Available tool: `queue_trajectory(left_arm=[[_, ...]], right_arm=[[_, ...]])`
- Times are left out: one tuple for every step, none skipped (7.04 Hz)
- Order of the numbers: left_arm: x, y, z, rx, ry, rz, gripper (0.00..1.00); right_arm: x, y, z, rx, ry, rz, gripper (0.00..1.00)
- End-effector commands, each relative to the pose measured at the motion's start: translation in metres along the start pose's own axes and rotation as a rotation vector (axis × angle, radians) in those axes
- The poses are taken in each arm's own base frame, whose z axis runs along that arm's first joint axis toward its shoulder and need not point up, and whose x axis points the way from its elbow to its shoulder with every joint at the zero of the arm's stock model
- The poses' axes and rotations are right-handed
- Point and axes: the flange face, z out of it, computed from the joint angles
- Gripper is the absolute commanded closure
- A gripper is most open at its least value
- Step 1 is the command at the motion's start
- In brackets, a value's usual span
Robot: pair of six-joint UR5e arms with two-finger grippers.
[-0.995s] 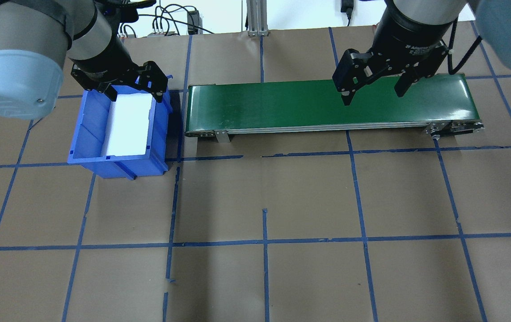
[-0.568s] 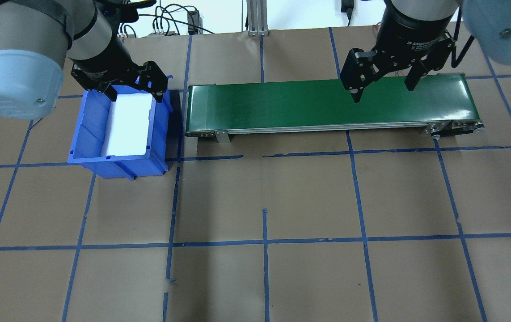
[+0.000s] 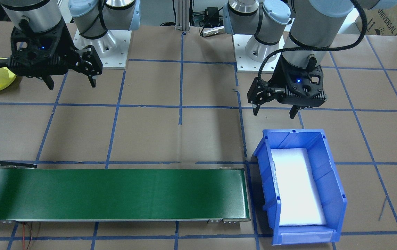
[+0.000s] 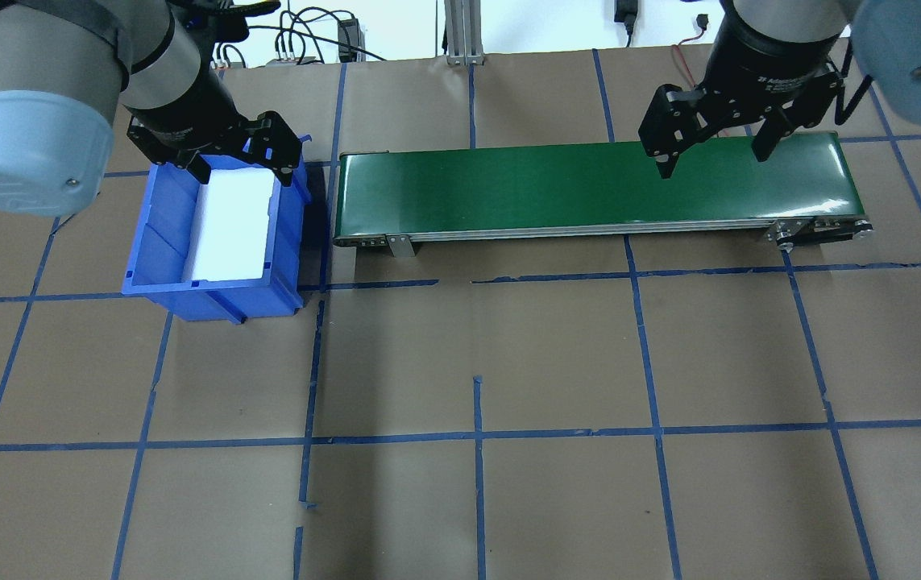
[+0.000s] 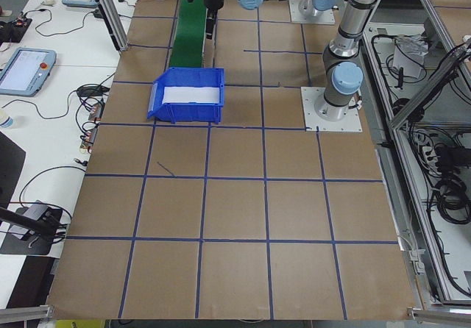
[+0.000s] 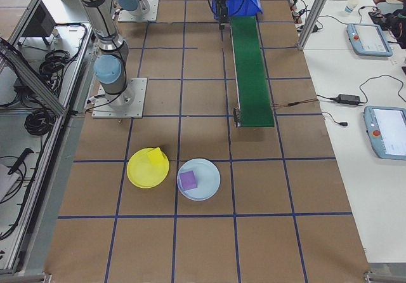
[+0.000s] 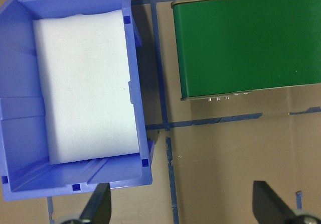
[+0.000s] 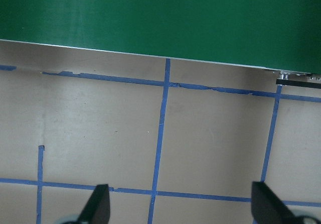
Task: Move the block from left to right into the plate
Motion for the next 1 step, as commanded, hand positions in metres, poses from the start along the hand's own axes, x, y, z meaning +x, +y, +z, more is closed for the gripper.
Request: queue_trajectory(left_arm=[[-0.0001, 0.0004, 0.0006, -0.002, 0.000, -0.001, 0.00]], right_arm=[[0.0084, -0.0014, 0.0015, 0.001, 0.000, 0.021, 0.00]])
